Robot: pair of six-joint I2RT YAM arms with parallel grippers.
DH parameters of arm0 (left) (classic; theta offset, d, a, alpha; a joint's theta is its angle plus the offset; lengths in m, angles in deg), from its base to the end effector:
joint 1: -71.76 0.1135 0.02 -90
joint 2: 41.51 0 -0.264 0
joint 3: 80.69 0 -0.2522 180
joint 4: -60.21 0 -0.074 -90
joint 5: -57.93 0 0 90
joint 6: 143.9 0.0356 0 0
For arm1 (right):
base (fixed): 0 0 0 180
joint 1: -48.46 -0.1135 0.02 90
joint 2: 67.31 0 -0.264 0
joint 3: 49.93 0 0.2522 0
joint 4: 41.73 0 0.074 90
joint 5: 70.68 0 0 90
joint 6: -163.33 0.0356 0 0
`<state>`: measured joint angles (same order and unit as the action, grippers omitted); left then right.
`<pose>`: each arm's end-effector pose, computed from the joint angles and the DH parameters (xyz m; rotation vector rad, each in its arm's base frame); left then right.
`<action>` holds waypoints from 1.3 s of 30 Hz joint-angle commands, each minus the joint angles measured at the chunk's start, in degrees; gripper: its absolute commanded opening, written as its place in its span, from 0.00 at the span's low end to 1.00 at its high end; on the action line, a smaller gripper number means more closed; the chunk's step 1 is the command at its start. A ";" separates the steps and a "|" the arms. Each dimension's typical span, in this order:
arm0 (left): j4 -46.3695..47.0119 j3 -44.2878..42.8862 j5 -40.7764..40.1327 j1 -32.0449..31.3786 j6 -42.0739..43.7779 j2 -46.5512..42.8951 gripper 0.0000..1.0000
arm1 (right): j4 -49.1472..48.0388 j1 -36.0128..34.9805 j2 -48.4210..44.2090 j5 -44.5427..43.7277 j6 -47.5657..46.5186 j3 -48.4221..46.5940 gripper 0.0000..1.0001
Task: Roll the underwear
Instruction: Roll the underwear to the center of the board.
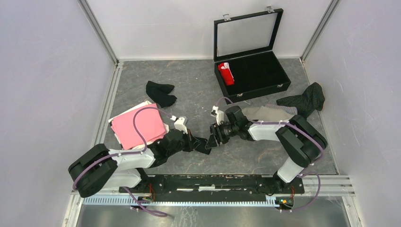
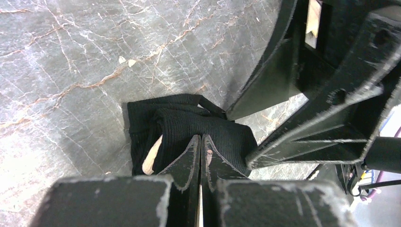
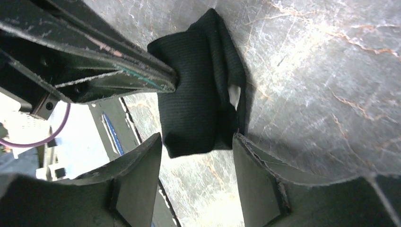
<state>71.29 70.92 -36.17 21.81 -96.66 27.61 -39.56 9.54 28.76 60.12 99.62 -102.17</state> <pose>0.1385 -0.1608 0.1414 0.0930 2.2161 -0.8782 0.2188 0.2066 0.1287 -0.6580 2.4797 1.3472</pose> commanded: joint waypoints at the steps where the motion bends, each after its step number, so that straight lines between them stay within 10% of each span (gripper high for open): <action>1: -6.91 2.05 -5.48 0.65 0.02 3.54 0.02 | 7.89 -0.22 -5.26 -6.16 -6.57 -2.58 0.64; 9: -6.18 3.47 -5.34 0.63 -0.09 3.28 0.02 | 10.54 -0.12 -12.26 -15.25 -13.76 -3.21 0.98; 28: -3.50 3.56 -3.69 0.64 0.40 6.06 0.02 | 10.84 -0.41 2.67 -5.38 -16.23 -11.37 0.97; 39: -3.48 3.13 -3.40 0.65 0.73 6.41 0.02 | 16.35 -2.57 7.19 -3.06 -19.94 -13.20 0.73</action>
<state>78.02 71.75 -37.09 21.92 -96.68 31.26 -27.39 8.32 34.46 56.75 81.89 -115.61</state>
